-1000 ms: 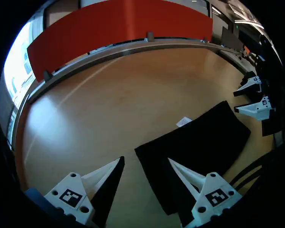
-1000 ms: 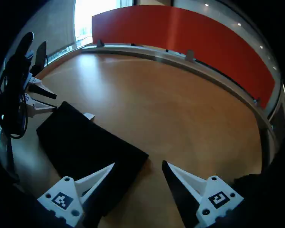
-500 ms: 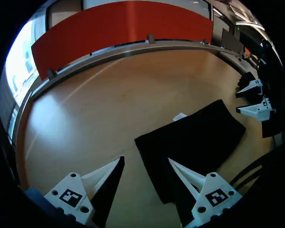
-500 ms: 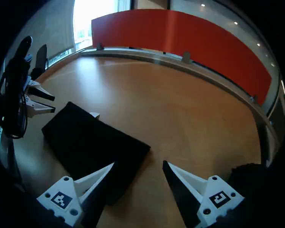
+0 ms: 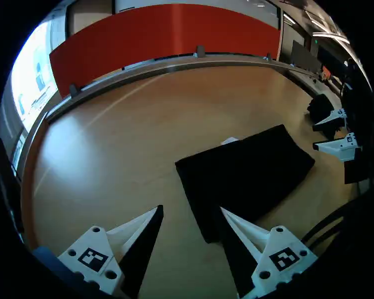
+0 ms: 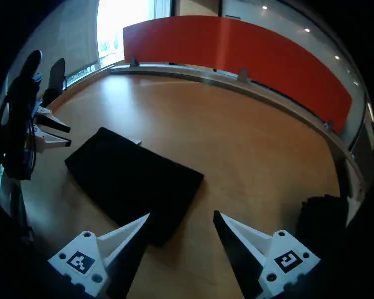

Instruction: Fold towel

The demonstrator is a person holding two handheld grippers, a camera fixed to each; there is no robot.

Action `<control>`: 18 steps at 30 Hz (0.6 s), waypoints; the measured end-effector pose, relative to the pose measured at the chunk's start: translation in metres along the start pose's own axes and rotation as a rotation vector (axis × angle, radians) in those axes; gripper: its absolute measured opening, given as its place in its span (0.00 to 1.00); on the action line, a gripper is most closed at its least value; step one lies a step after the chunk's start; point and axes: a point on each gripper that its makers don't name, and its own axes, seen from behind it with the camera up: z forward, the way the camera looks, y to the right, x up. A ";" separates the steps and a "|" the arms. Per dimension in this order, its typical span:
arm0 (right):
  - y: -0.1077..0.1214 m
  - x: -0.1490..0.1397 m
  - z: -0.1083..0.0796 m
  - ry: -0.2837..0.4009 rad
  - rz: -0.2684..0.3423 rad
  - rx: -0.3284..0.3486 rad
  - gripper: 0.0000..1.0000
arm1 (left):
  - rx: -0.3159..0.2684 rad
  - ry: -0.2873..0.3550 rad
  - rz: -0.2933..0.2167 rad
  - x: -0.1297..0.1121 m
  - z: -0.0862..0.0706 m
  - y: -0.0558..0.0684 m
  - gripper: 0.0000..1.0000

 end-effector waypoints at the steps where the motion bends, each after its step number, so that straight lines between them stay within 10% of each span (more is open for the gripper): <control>1: -0.001 -0.001 -0.002 0.001 0.000 0.000 0.89 | 0.000 0.000 -0.003 -0.002 -0.002 0.001 0.73; 18: -0.009 -0.009 -0.010 0.006 -0.027 0.023 0.89 | 0.028 0.013 -0.041 -0.021 -0.025 -0.002 0.73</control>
